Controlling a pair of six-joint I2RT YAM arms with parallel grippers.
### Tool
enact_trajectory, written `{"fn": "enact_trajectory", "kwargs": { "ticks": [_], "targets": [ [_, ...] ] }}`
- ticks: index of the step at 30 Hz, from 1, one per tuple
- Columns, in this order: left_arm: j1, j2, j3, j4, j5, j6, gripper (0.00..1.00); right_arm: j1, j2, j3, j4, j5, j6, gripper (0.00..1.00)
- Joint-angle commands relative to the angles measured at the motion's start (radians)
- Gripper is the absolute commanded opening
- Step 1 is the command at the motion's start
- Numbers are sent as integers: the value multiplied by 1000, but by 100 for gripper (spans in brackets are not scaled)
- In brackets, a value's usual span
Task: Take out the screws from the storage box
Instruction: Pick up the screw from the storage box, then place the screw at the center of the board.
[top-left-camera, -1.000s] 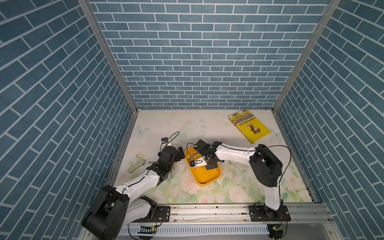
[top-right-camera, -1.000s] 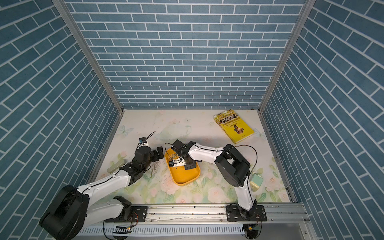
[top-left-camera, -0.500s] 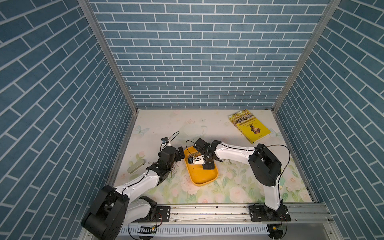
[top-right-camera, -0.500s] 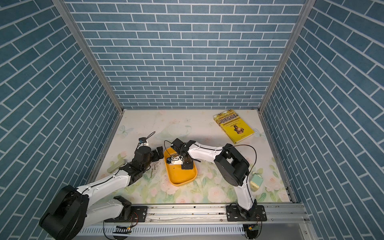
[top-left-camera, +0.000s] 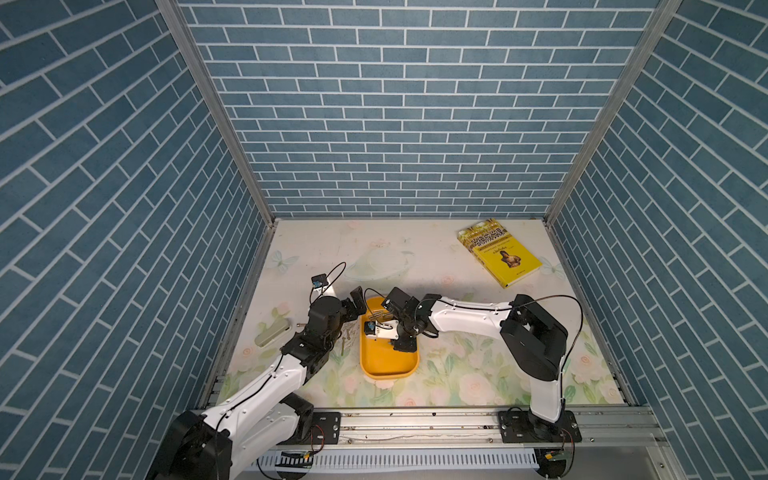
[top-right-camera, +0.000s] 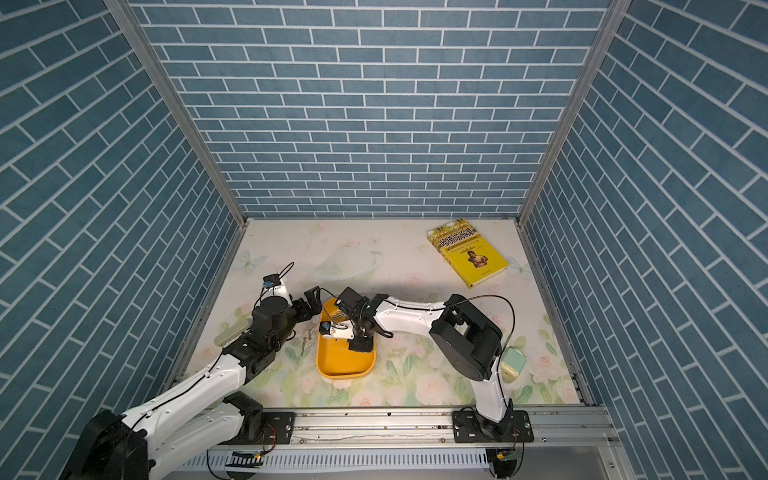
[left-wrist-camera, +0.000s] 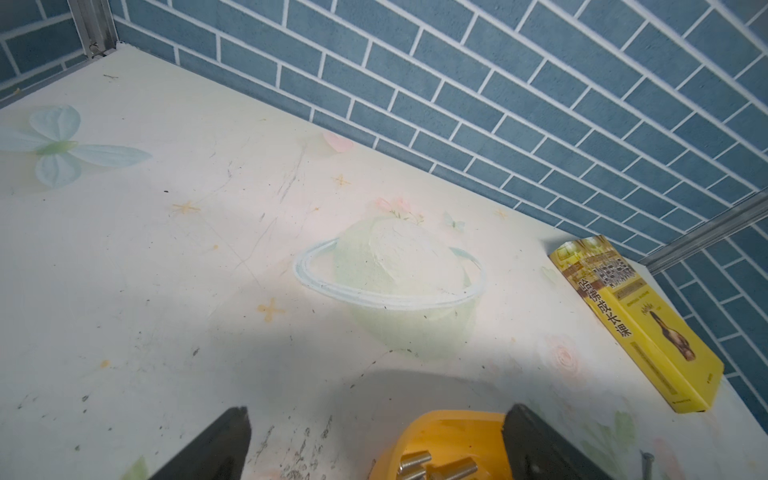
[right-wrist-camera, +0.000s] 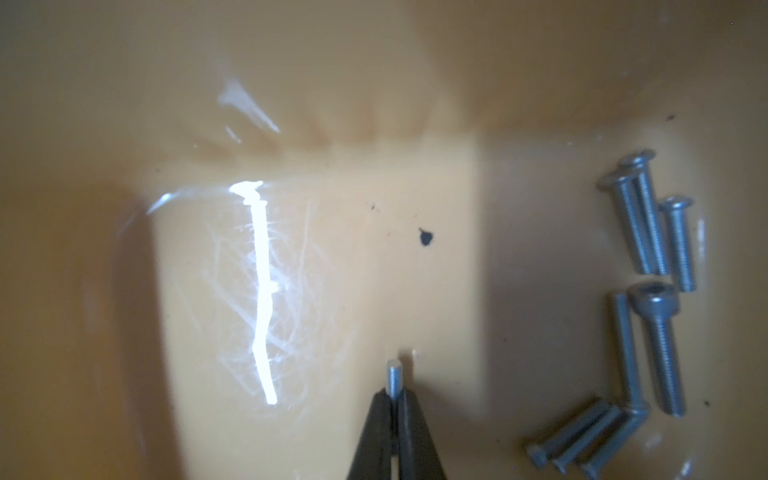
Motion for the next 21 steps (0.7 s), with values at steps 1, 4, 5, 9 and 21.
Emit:
{"fn": "enact_trajectory", "kwargs": {
  "ticks": [1,4,5,9,21],
  "targets": [
    [6,-21,5,-36,23,-18,100,2,-65,-8,148,27,56,0],
    [6,-33,6,-49,29,-29,100,2,-116,-33,193,34,56,0],
    [7,-38,5,-51,29,-32,100,2,-135,-44,212,34,62,0],
    [7,-61,8,-62,25,-43,100,4,-221,-101,271,32,58,0],
    [3,-142,43,-45,-18,-68,100,-83,-551,-346,411,237,47,0]
  ]
}}
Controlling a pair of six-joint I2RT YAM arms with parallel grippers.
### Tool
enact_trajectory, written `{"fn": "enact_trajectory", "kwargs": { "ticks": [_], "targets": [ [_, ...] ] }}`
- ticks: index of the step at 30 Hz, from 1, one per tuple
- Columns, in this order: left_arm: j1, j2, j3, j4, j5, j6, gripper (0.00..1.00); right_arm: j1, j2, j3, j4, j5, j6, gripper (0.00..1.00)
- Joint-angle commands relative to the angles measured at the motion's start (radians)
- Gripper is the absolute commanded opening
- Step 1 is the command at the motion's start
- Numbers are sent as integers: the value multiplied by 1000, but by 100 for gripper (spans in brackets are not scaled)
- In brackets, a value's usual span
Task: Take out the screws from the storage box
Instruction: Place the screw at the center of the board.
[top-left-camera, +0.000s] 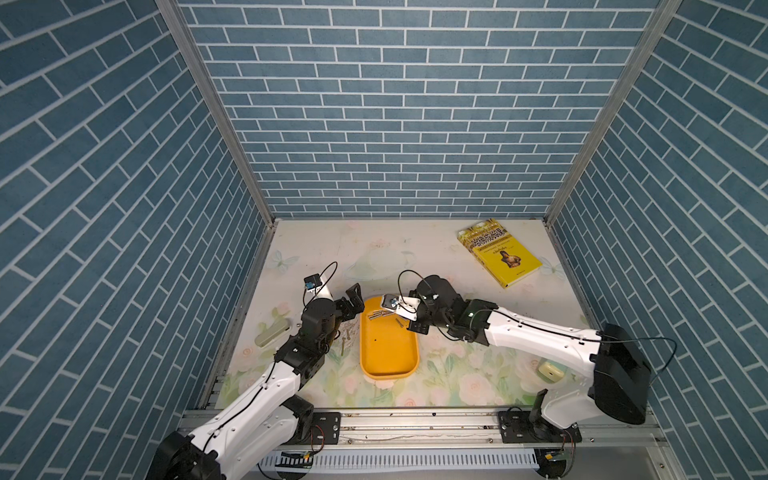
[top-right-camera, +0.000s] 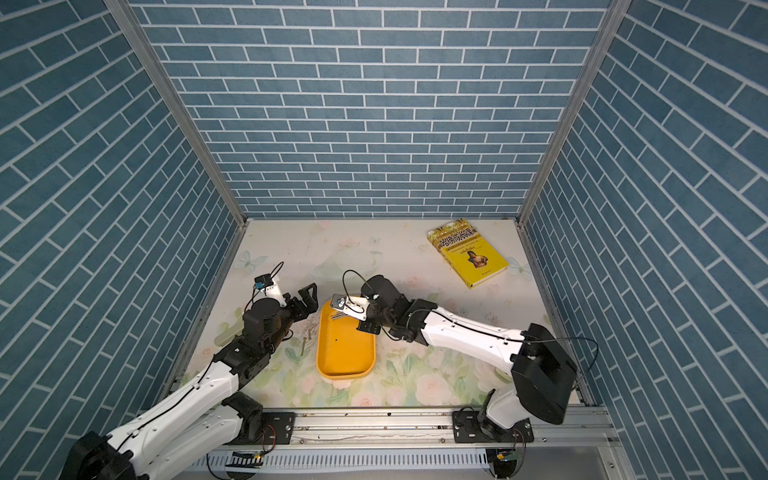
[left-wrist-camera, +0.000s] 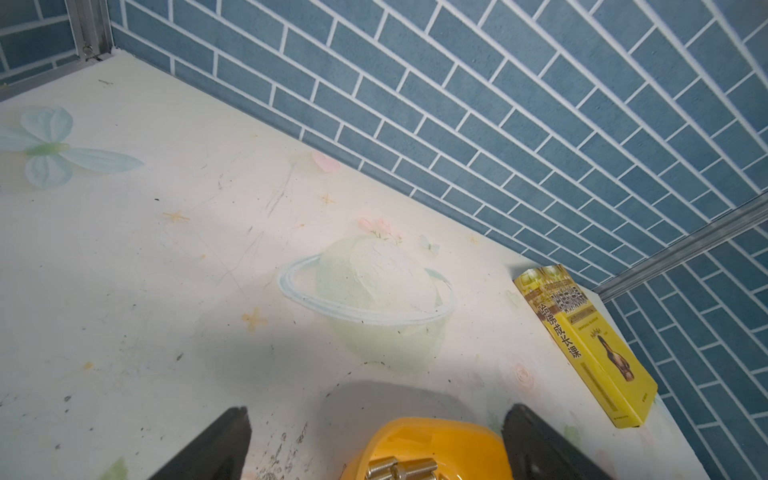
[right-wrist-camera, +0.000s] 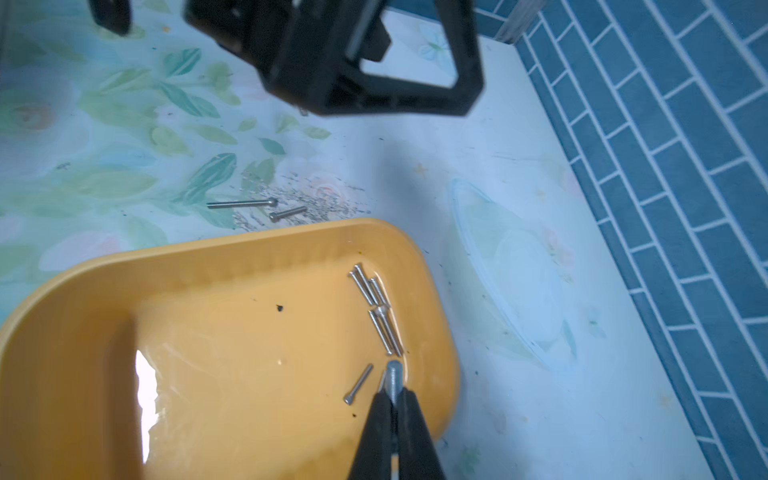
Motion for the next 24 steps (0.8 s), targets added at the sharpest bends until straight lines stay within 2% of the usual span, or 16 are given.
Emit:
{"fn": "enact_trajectory", "kwargs": {
  "ticks": [1,5,13,16,20,24],
  "targets": [
    [1,-40,37,-3,-26,-4,100,-44,-69,-74,80,88,27,0],
    [0,-21,31,38,-19,6,100,-93,-103,-156,141,158,75,0],
    [-7,100,47,110,52,3,100,-175,25,-159,86,209,132,0],
    [-18,150,133,18,61,-18,100,-195,97,-135,51,245,136,0],
    [-65,231,235,-103,-25,13,100,-202,200,-111,21,256,145,0],
    [-89,314,347,-189,26,25,100,-201,249,-105,-4,262,148,0]
  ]
}}
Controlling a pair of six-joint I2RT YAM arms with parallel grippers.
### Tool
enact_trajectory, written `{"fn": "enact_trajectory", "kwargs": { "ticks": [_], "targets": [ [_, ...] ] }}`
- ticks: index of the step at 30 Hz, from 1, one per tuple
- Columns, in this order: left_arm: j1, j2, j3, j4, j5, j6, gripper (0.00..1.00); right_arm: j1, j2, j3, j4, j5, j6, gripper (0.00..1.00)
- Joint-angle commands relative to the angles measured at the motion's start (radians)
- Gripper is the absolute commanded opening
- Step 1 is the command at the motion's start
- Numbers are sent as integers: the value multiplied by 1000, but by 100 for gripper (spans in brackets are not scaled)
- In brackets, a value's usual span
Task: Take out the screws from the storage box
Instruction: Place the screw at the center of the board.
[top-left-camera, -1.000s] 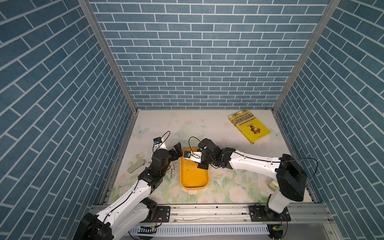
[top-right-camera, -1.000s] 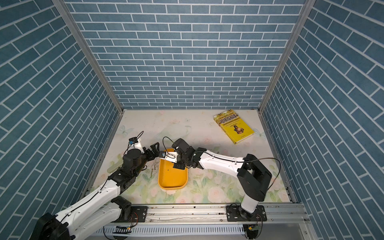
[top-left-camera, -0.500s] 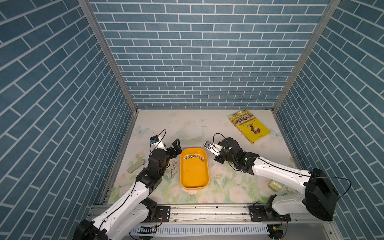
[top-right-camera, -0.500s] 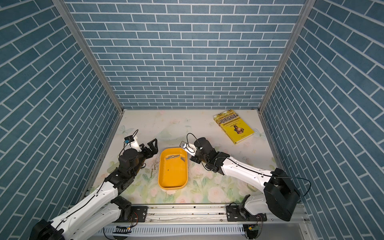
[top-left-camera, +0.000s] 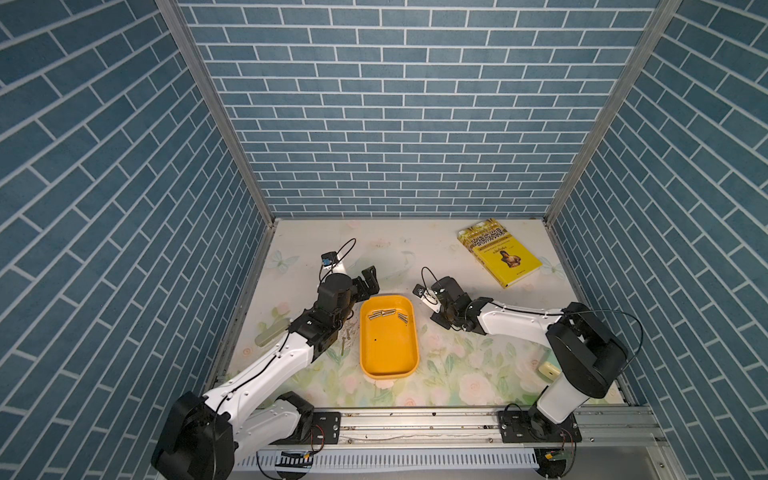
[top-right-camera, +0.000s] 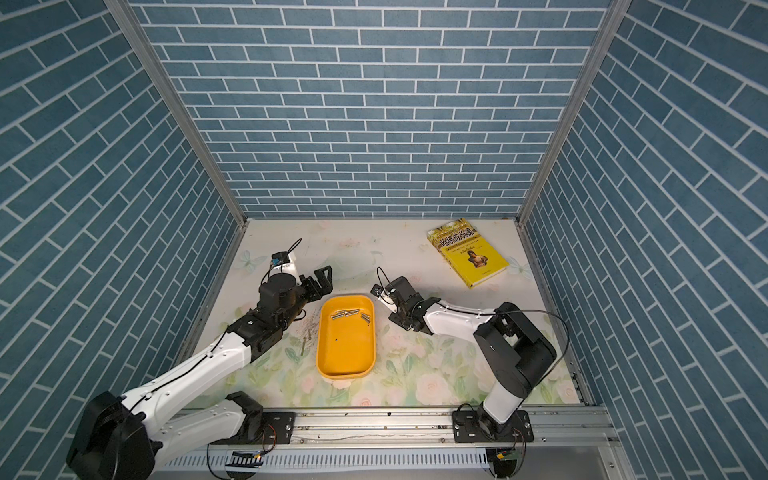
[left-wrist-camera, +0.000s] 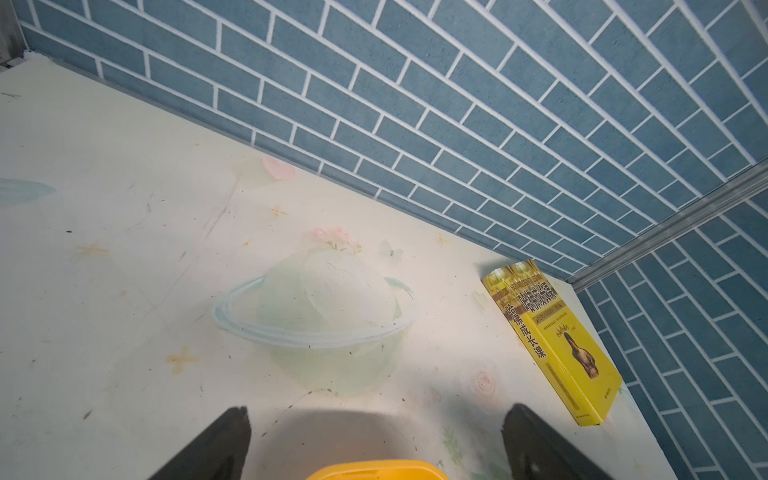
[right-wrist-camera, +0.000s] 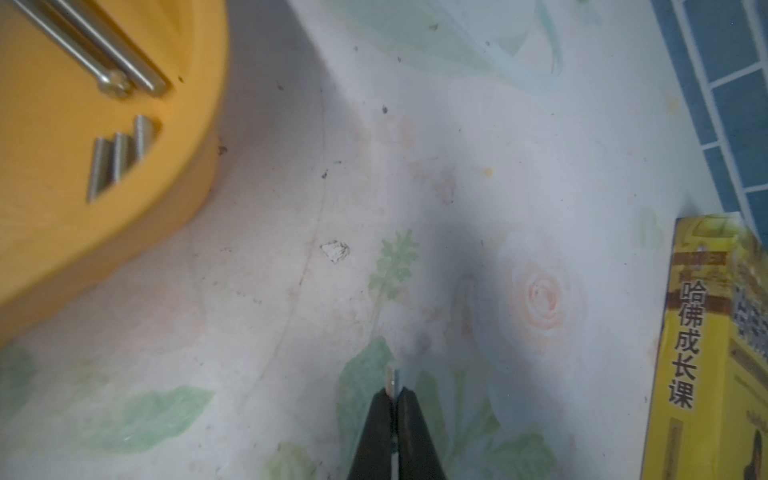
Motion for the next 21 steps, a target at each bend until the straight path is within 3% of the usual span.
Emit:
{"fn": "enact_trajectory", "kwargs": {
  "ticks": [1,10,16,21],
  "targets": [
    [-29,74,99,-147,8,31,100,1,14,13,-42,41,46,0],
    [-39,220,332,-475,48,108,96,0,-46,-37,0,52,21,0],
    [-40,302,442,-645,197,179,96,1,-64,-51,9,32,13,0],
    [-39,398,467,-705,284,220,89,1,-95,-80,37,28,17,11]
  ]
}}
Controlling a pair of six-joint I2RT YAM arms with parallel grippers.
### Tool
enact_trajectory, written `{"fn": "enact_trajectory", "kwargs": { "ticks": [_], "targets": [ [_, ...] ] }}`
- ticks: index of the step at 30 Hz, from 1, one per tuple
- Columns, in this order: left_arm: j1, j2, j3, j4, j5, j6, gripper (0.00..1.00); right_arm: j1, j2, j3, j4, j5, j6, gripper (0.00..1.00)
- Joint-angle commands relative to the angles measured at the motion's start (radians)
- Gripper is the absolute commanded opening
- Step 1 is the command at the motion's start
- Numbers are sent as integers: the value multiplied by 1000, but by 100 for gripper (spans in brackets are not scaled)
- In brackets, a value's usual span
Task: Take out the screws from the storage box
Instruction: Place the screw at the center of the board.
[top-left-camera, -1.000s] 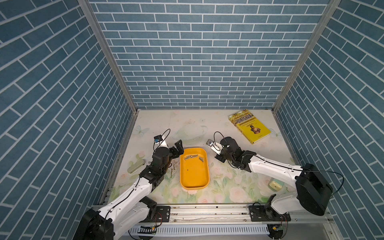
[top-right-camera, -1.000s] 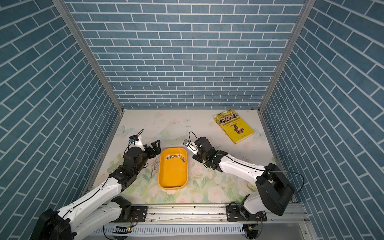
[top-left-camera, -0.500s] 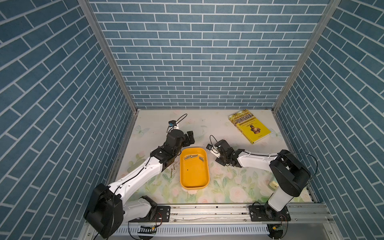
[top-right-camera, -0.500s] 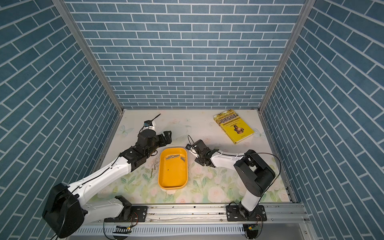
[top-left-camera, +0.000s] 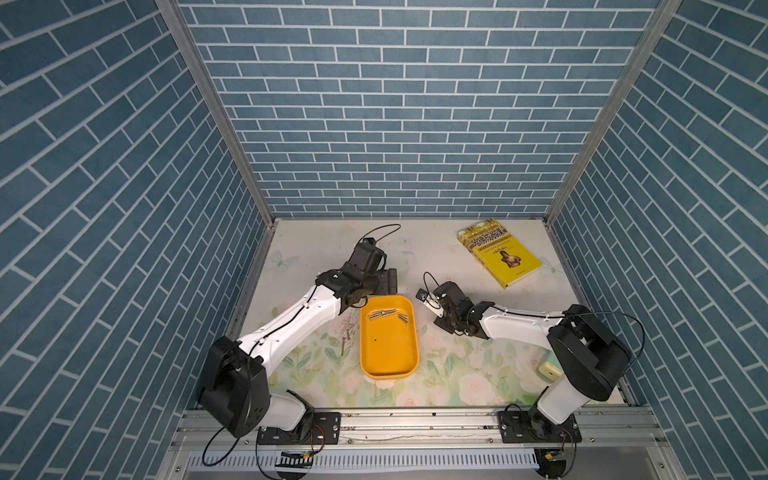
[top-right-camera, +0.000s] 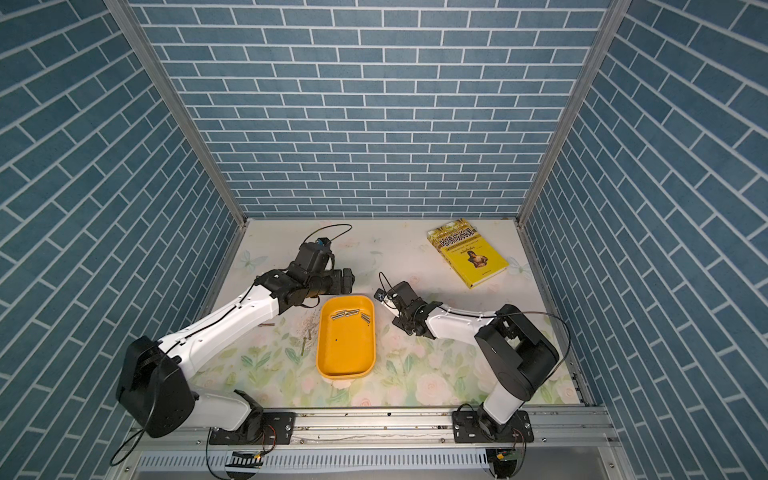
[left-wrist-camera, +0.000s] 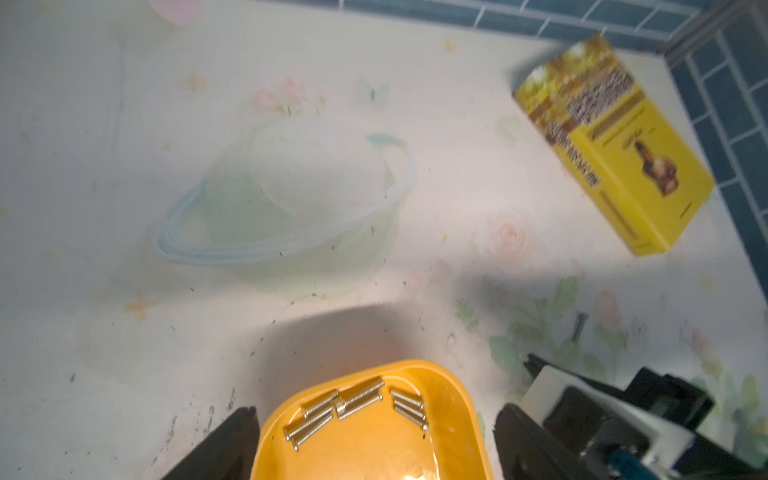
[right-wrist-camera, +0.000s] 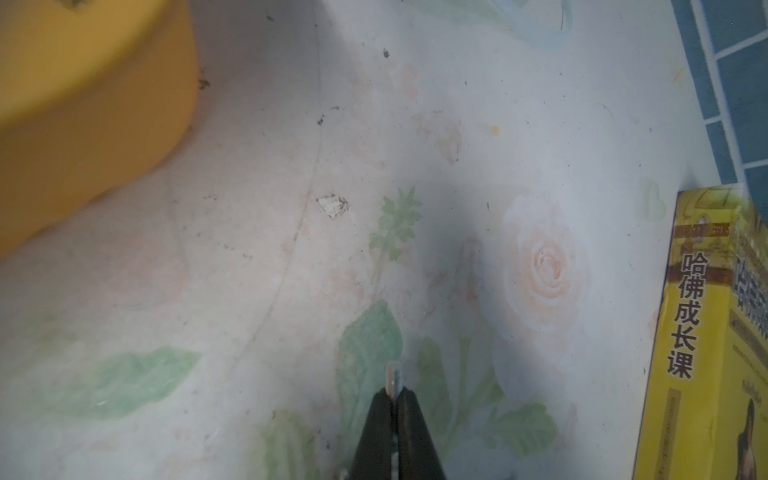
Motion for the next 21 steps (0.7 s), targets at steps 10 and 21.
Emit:
{"fn": "enact_trajectory", "kwargs": {
  "ticks": [10,21],
  "targets": [
    [-12,150,56,-160,78,96,77,0,-120,-89,151,5,5,21],
    [-85,289,110,-193,-2,101,62,2,-263,-226,346,44,-17,24]
  ]
}}
